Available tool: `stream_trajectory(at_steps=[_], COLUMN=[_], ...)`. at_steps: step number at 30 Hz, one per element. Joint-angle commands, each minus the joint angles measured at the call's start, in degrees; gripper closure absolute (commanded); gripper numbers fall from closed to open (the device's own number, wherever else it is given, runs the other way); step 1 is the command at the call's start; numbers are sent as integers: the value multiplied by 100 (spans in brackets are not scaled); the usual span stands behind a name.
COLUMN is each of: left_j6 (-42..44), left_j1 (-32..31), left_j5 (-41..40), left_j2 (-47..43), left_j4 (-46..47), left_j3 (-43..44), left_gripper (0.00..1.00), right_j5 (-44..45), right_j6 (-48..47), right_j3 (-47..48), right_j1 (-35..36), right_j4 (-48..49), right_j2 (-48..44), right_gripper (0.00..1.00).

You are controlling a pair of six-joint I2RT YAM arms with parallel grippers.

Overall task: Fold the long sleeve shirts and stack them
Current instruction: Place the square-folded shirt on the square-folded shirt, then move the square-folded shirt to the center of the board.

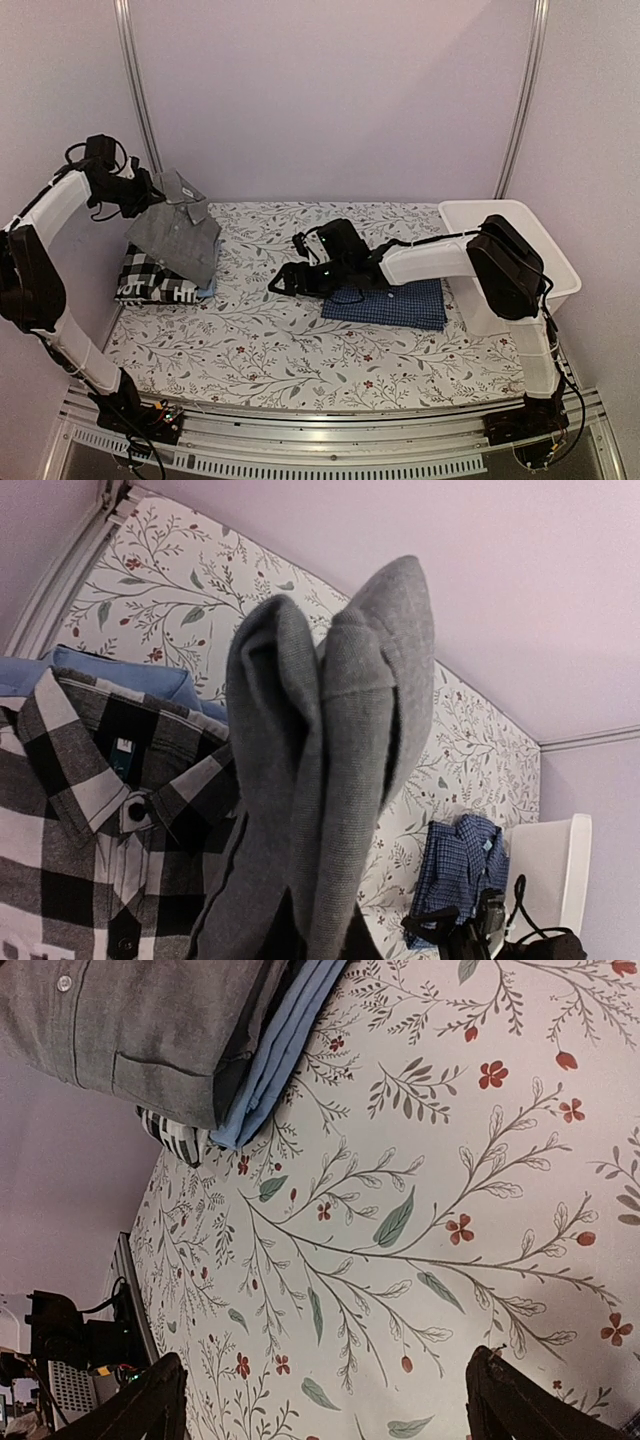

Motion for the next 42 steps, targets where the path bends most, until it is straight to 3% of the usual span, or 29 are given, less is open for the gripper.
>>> stream_trajectory(at_steps=[1, 8, 12, 14, 17, 21, 27, 34, 42], left_j6=[239, 701, 893, 903, 867, 767, 681, 641, 515], left_j1=[442, 1108, 1251, 1263, 1256, 1211, 1000, 973, 681], left_j5=[303, 184, -226, -649, -1383, -2202, -2930, -2758, -2268], left_j2=[-80, 286, 772, 973, 1140, 1207, 1326, 1682, 1871], left_j4=[-346, -572, -613, -593, -542, -437, -154, 239, 497], left_j3=[240, 50, -72, -104, -87, -72, -194, -348, -440], left_gripper=[100, 100, 88, 79, 54, 33, 14, 2, 0], right_j5=[77, 64, 38, 35, 43, 62, 44, 92, 106], right_j6=[-85, -98, -89, -86, -107, -137, -138, -179, -192], right_j3=[-104, -147, -158, -165, -203, -237, -244, -319, -448], right_j1=[37, 33, 33, 33, 33, 33, 33, 33, 33], right_j4=[-65, -65, -64, -65, -86, -91, -83, -95, -14], right_j2=[-332, -339, -327, -325, -351, -382, -373, -433, -474], right_gripper=[5, 4, 5, 5, 5, 5, 5, 5, 5])
